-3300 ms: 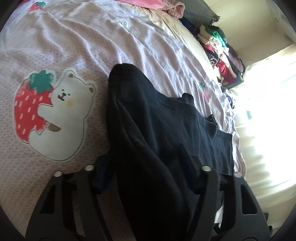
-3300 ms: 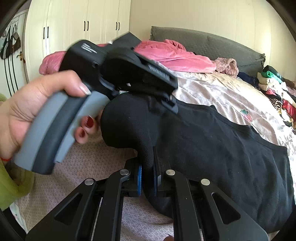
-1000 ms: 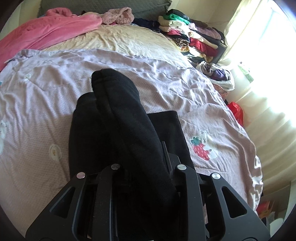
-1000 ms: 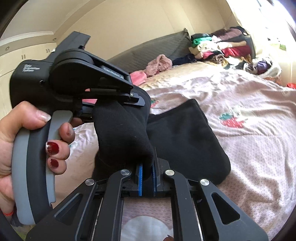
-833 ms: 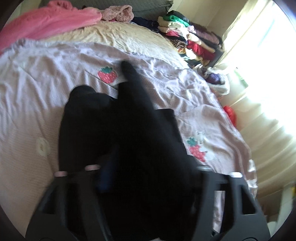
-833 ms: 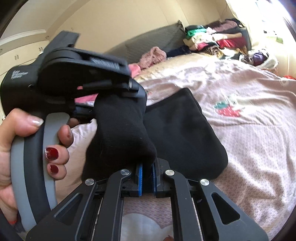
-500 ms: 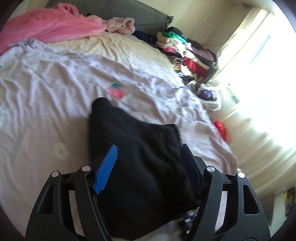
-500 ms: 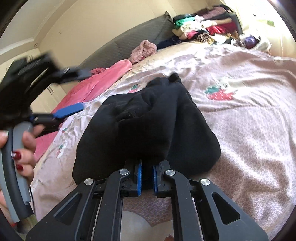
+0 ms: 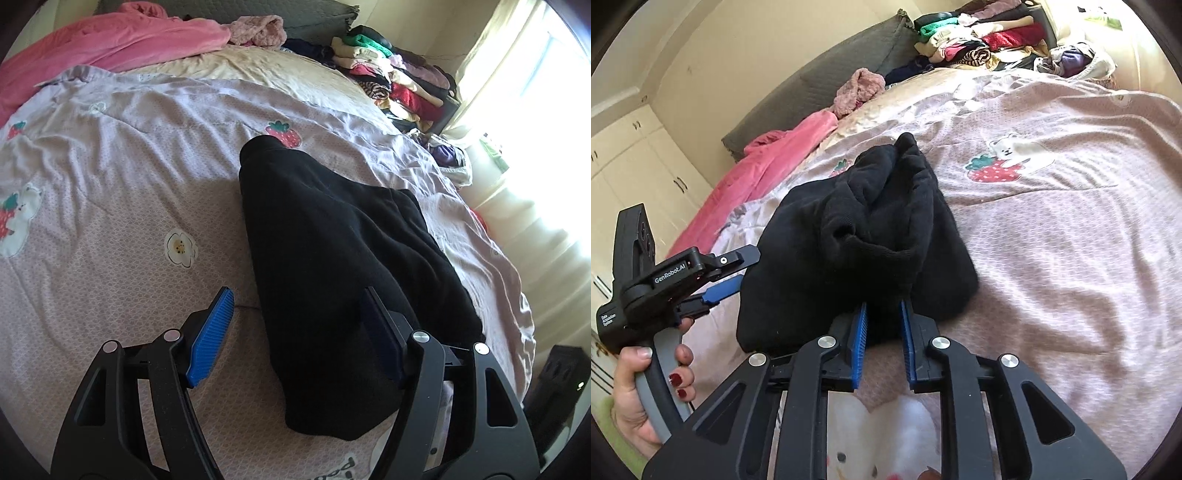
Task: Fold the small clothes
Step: 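Open the left gripper while the right gripper lifts the shirt edge over the shirt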
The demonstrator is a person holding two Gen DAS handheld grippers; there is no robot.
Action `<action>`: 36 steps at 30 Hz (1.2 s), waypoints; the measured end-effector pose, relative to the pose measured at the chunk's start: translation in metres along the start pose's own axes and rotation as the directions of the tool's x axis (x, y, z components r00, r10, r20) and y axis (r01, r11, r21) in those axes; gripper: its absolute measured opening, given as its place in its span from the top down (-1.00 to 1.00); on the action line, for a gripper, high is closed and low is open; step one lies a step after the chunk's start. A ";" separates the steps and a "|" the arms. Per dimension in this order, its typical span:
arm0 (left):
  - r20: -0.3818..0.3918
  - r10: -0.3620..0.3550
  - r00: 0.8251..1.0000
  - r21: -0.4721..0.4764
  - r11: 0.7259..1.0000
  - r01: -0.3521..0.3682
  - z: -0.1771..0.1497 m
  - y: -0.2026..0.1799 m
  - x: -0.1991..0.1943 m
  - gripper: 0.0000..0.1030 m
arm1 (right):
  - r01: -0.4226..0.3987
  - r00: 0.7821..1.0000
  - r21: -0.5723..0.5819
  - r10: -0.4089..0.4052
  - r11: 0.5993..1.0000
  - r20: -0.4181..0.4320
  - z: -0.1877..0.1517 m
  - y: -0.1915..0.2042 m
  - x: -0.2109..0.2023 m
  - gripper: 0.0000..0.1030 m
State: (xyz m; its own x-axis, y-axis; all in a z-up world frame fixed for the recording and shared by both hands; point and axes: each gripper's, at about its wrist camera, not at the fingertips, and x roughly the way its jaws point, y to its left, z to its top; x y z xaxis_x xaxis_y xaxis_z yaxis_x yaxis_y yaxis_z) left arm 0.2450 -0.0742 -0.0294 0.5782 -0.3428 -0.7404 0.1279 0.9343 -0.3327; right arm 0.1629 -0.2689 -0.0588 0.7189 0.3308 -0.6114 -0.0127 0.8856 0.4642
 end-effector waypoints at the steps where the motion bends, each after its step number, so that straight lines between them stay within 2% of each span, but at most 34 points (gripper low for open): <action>1: 0.003 0.004 1.000 0.008 1.000 -0.004 -0.001 0.000 -0.001 -0.21 | 0.028 1.000 -0.020 -0.028 0.999 0.010 0.000 0.002 -0.006 0.62; 5: 0.017 0.023 1.000 0.038 0.999 -0.024 -0.004 -0.003 -0.006 -0.23 | 0.091 0.993 -0.058 -0.086 0.994 0.076 0.008 0.006 -0.028 0.45; 8: 0.024 0.031 0.999 0.059 0.998 -0.032 -0.006 -0.004 -0.007 -0.25 | 0.101 0.989 -0.096 -0.090 0.990 0.114 0.019 0.011 -0.040 0.29; 12: 0.025 0.038 0.999 0.089 0.995 -0.040 -0.009 -0.007 -0.009 -0.26 | 0.104 0.987 -0.169 -0.081 0.980 0.140 0.040 0.023 -0.047 0.28; 16: 0.014 0.034 0.999 0.125 0.991 -0.036 -0.013 -0.012 -0.007 -0.26 | 0.046 0.997 -0.177 -0.034 0.983 0.073 0.074 0.026 -0.028 0.28; 19: 0.001 0.032 0.999 0.147 0.989 -0.032 -0.016 -0.016 -0.003 -0.30 | 0.027 1.000 -0.192 -0.029 0.981 -0.006 0.100 0.031 0.002 0.28; 20: -0.002 0.030 1.000 0.154 0.988 -0.029 -0.018 -0.017 -0.002 -0.30 | -0.003 0.999 -0.188 -0.006 0.982 -0.045 0.108 0.032 0.014 0.28; 21: -0.006 0.027 1.000 0.160 0.987 -0.025 -0.019 -0.018 -0.001 -0.30 | -0.022 0.996 -0.182 0.006 0.983 -0.086 0.114 0.032 0.027 0.28; 26: -0.014 0.012 1.000 0.171 0.985 -0.009 -0.022 -0.021 0.001 -0.30 | -0.020 0.973 -0.095 -0.002 0.995 -0.229 0.124 0.017 0.084 0.28; 28: -0.016 0.008 1.000 0.172 0.985 -0.005 -0.022 -0.021 0.001 -0.31 | -0.034 0.964 -0.053 0.019 0.998 -0.265 0.124 0.011 0.097 0.28; 30: -0.020 0.001 1.000 0.168 0.986 0.002 -0.022 -0.020 0.002 -0.31 | -0.062 0.957 -0.008 0.057 0.998 -0.285 0.124 0.004 0.107 0.31; 31: -0.022 -0.002 1.000 0.166 0.986 0.005 -0.021 -0.020 0.003 -0.31 | -0.082 0.953 0.011 0.081 0.997 -0.292 0.124 0.002 0.110 0.39; 32: -0.023 -0.003 1.000 0.165 0.986 0.007 -0.021 -0.020 0.003 -0.31 | -0.110 0.949 0.027 0.113 0.994 -0.295 0.124 0.001 0.111 0.69; 33: -0.025 -0.005 1.000 0.166 0.986 0.009 -0.021 -0.020 0.004 -0.31 | -0.137 0.950 0.019 0.137 0.990 -0.282 0.125 0.003 0.109 0.72; 36: -0.031 -0.015 0.999 0.165 0.986 0.020 -0.020 -0.022 0.003 -0.31 | -0.145 0.972 -0.112 0.121 0.983 -0.201 0.133 0.019 0.084 0.76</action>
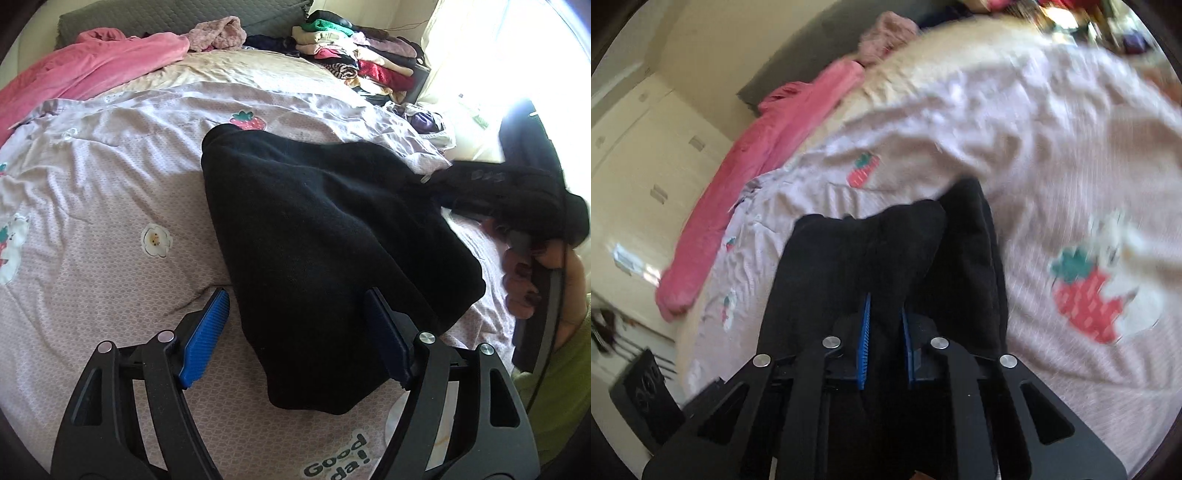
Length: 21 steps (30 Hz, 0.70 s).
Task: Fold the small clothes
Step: 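Open the left gripper while the right gripper lifts the shirt edge over the shirt, then lay the held shirt edge onto the shirt and open the right gripper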
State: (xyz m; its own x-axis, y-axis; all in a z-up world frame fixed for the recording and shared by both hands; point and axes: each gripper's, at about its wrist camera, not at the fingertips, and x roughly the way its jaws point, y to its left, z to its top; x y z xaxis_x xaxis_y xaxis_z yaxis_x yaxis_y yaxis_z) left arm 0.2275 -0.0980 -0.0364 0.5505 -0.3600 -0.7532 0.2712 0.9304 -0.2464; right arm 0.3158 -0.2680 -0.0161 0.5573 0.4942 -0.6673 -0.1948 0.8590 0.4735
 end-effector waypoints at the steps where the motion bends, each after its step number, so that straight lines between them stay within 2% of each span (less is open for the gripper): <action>1: -0.002 -0.009 1.000 0.000 1.000 0.009 0.000 -0.001 0.000 -0.31 | 0.020 0.999 -0.049 -0.019 0.999 0.032 0.002 0.007 -0.010 0.76; 2: -0.003 -0.019 1.000 -0.002 1.000 0.019 0.001 -0.001 0.001 -0.31 | 0.050 0.997 -0.093 -0.045 0.994 0.056 0.003 0.013 -0.016 0.76; 5: -0.012 -0.038 0.999 -0.009 0.999 0.038 0.003 -0.004 0.003 -0.33 | 0.222 0.974 -0.262 -0.202 0.939 0.098 0.003 0.032 -0.019 0.76; 9: -0.037 -0.021 0.999 0.004 1.000 0.022 0.001 -0.008 0.011 -0.33 | 0.331 0.941 -0.315 -0.333 0.889 0.049 -0.006 0.023 0.012 0.76; 13: -0.052 -0.026 0.998 0.007 1.000 0.027 -0.002 -0.007 0.015 -0.34 | 0.347 0.935 -0.278 -0.354 0.896 0.028 -0.023 0.000 0.033 0.74; 15: -0.052 -0.026 0.998 0.011 1.000 0.026 -0.002 -0.007 0.015 -0.34 | 0.351 0.935 -0.257 -0.351 0.900 0.046 -0.026 -0.005 0.032 0.64; 21: -0.048 -0.020 0.999 0.015 1.000 0.021 -0.003 -0.005 0.010 -0.34 | 0.322 0.946 -0.204 -0.305 0.925 0.110 -0.026 0.010 -0.009 0.46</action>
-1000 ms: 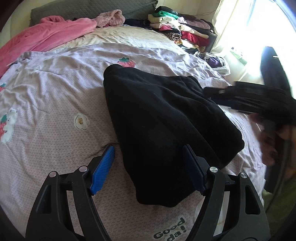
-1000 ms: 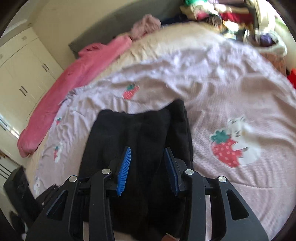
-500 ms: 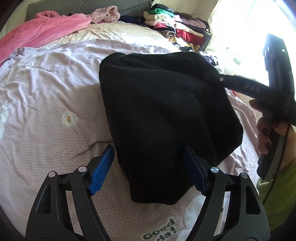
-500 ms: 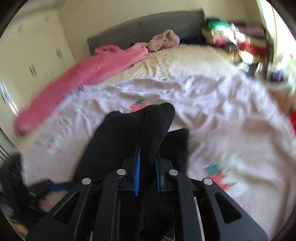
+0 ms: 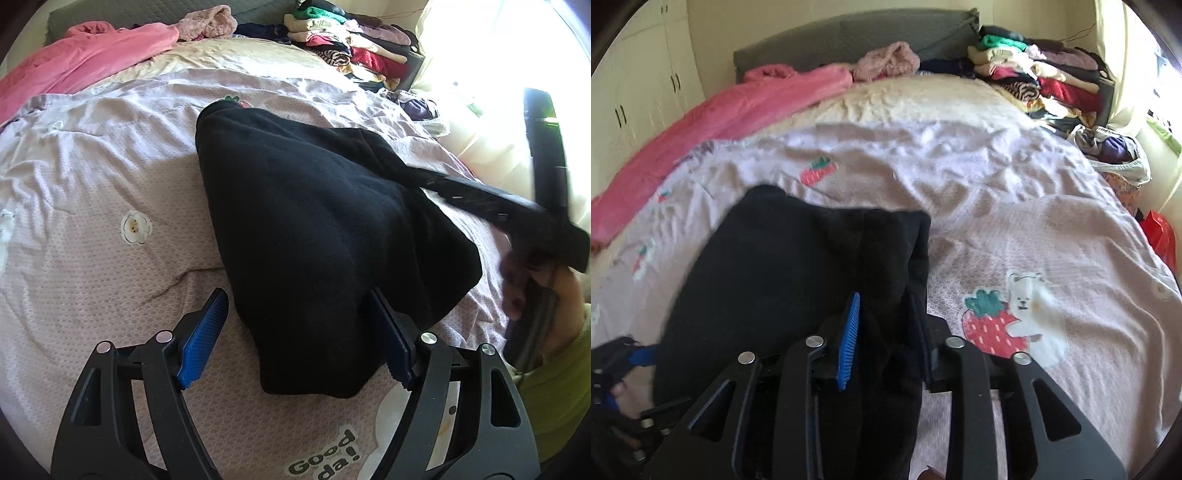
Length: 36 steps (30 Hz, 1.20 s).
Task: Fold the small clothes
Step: 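Lay the held shirt edge onto the shirt and open the right gripper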
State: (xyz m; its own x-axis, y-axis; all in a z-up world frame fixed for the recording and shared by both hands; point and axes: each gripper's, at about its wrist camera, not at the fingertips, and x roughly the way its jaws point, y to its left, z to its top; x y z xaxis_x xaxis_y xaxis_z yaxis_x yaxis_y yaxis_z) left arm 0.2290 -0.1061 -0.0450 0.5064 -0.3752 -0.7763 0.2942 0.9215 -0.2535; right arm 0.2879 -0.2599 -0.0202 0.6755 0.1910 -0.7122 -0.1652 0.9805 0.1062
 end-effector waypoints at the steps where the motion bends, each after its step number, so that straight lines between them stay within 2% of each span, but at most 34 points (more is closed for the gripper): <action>1: 0.002 0.000 1.000 0.000 1.000 0.000 0.000 0.000 -0.002 -0.34 | -0.014 1.000 0.005 0.014 1.000 0.015 -0.001 0.000 -0.010 0.46; 5: 0.020 -0.006 1.000 -0.001 1.000 0.006 -0.003 0.001 -0.013 -0.34 | -0.048 0.997 0.023 0.046 0.999 0.061 -0.011 0.000 -0.043 0.46; 11: 0.053 0.009 0.999 -0.005 1.000 -0.009 -0.005 0.001 -0.028 -0.33 | -0.088 0.994 0.036 0.086 0.995 0.060 -0.027 0.004 -0.063 0.46; 16: 0.083 0.011 0.996 -0.027 1.000 -0.009 -0.007 0.005 -0.041 -0.22 | -0.137 0.989 0.056 0.133 0.989 0.071 -0.039 0.007 -0.075 0.46; 18: 0.078 0.009 0.997 -0.032 0.999 -0.007 -0.006 0.006 -0.039 -0.19 | -0.157 0.987 0.057 0.154 0.986 0.049 -0.042 0.009 -0.072 0.40; 19: 0.066 0.013 0.998 -0.029 1.000 -0.011 -0.006 0.006 -0.035 -0.12 | -0.156 0.987 0.057 0.154 0.986 0.034 -0.044 0.010 -0.068 0.37; 20: 0.056 0.020 0.998 -0.026 0.999 -0.019 -0.007 0.006 -0.031 0.03 | -0.151 0.989 0.057 0.150 0.987 0.018 -0.045 0.010 -0.064 0.35; 22: 0.033 0.024 0.999 -0.025 0.999 -0.023 -0.010 0.008 -0.021 0.05 | -0.120 0.991 0.068 0.124 0.990 -0.044 -0.051 0.008 -0.051 0.37; 23: 0.029 0.025 0.999 -0.027 0.999 -0.024 -0.011 0.009 -0.019 0.05 | -0.120 0.990 0.070 0.125 0.990 -0.066 -0.054 0.006 -0.046 0.65; 24: 0.028 0.018 0.999 -0.026 1.000 -0.017 -0.012 0.009 -0.020 0.05 | -0.105 0.990 0.073 0.111 0.992 -0.082 -0.058 0.002 -0.043 0.78; 27: 0.026 0.012 1.000 -0.023 1.000 -0.011 -0.013 0.009 -0.020 0.02 | -0.114 0.989 0.092 0.121 0.989 -0.081 -0.066 -0.004 -0.040 0.76; 30: 0.021 0.006 1.000 -0.027 1.000 -0.005 -0.015 0.010 -0.017 -0.02 | -0.061 0.992 0.066 0.067 0.996 -0.103 -0.075 0.003 -0.025 0.74; 34: 0.022 0.011 1.000 -0.020 1.000 -0.011 -0.016 0.009 -0.019 -0.02 | -0.049 0.995 0.089 0.056 0.995 -0.085 -0.077 0.006 -0.028 0.67; 36: 0.022 0.007 1.000 -0.022 1.000 -0.006 -0.016 0.009 -0.020 -0.02 | -0.039 0.996 0.088 0.046 0.995 -0.079 -0.077 0.008 -0.032 0.57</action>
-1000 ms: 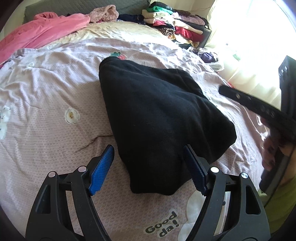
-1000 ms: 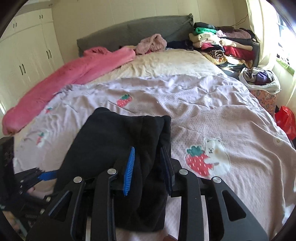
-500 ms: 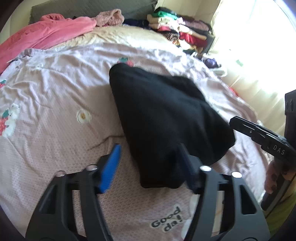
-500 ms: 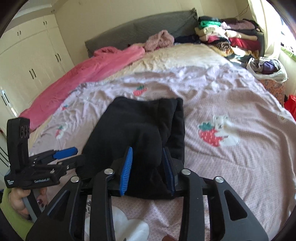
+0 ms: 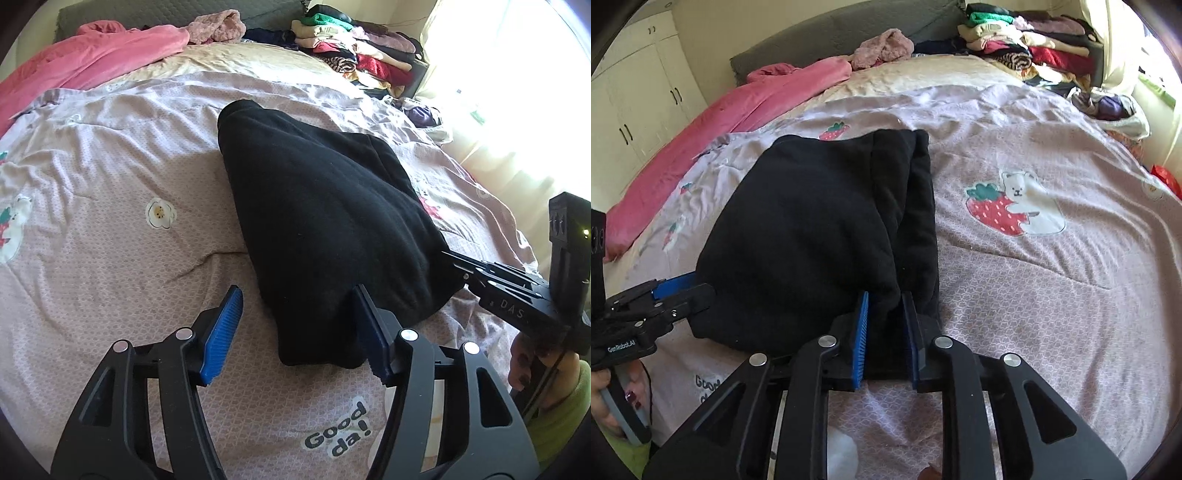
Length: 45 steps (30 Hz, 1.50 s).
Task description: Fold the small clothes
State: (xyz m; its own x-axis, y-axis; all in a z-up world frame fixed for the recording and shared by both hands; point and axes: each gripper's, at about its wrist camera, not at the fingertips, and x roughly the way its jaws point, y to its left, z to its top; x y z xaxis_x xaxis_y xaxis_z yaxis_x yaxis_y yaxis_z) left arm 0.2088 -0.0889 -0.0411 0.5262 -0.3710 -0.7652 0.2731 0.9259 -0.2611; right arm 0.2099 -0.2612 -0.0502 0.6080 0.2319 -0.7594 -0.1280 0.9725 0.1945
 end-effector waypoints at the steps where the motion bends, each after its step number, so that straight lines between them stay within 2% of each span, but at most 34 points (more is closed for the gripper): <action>1: 0.001 -0.001 1.000 0.003 1.000 0.001 0.000 -0.001 0.000 -0.02 | -0.002 1.000 0.005 0.002 1.000 -0.001 0.000 0.000 -0.001 0.51; 2: 0.002 0.000 1.000 0.005 1.000 0.000 0.000 -0.001 -0.001 -0.02 | -0.002 1.000 0.009 0.002 1.000 -0.002 0.000 0.000 -0.002 0.42; 5: 0.001 -0.011 1.000 0.010 1.000 0.011 -0.002 -0.002 -0.002 -0.02 | 0.014 1.000 0.016 -0.014 1.000 0.004 -0.003 0.002 -0.008 0.34; 8: 0.009 -0.013 1.000 0.025 1.000 0.013 -0.005 -0.003 -0.002 -0.02 | 0.028 0.999 0.030 -0.029 0.999 0.025 -0.005 0.003 -0.016 0.18; 10: 0.012 -0.023 1.000 0.036 0.999 0.022 -0.007 -0.004 -0.004 -0.02 | 0.042 0.998 0.038 -0.044 0.998 0.053 -0.008 0.004 -0.027 -0.01; 11: 0.013 -0.022 1.000 0.040 0.999 0.022 -0.007 -0.005 -0.005 -0.02 | 0.045 0.997 0.042 -0.048 0.998 0.065 -0.008 0.004 -0.031 -0.20; 13: 0.025 -0.035 0.999 0.048 0.998 0.034 -0.009 -0.006 -0.012 -0.03 | 0.042 0.994 0.052 -0.047 0.998 0.102 -0.012 0.004 -0.045 -0.31; 15: 0.036 -0.032 0.999 0.056 0.998 0.030 -0.012 -0.007 -0.020 -0.13 | 0.054 0.990 0.052 -0.061 0.997 0.130 -0.015 0.006 -0.058 -0.54; 20: 0.062 -0.019 0.998 0.052 0.999 0.016 -0.019 -0.006 -0.039 -0.43 | 0.064 0.982 0.043 -0.071 0.997 0.177 -0.022 0.012 -0.084 -0.55; 22: 0.081 -0.010 0.997 0.048 0.999 0.006 -0.021 -0.005 -0.050 -0.60 | 0.075 0.976 0.034 -0.080 0.997 0.204 -0.025 0.016 -0.096 -0.89; 24: 0.098 -0.017 0.995 0.041 0.999 0.013 -0.022 -0.005 -0.061 -0.76 | 0.087 0.968 0.021 -0.090 0.996 0.236 -0.030 0.022 -0.108 -0.91; 26: 0.115 -0.015 0.993 0.041 0.999 0.010 -0.024 -0.005 -0.072 -0.81 | 0.099 0.961 0.008 -0.098 0.995 0.257 -0.034 0.026 -0.117 -0.91; 32: 0.169 0.011 0.986 0.048 0.999 -0.020 -0.035 -0.007 -0.104 -0.81 | 0.109 0.948 0.014 -0.108 0.994 0.300 -0.046 0.034 -0.136 -0.91; 45: 0.205 0.068 0.976 0.049 0.996 -0.079 -0.060 -0.001 -0.136 -0.82 | 0.115 0.932 0.002 -0.109 0.993 0.346 -0.065 0.057 -0.164 -0.91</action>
State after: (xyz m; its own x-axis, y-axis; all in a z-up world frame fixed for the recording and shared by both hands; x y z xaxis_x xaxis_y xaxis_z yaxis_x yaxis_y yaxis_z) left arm 0.0887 -0.0347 0.0283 0.6972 -0.3142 -0.6444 0.2696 0.9478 -0.1704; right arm 0.0520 -0.2422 0.0449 0.8514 0.1031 -0.5143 -0.0558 0.9927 0.1066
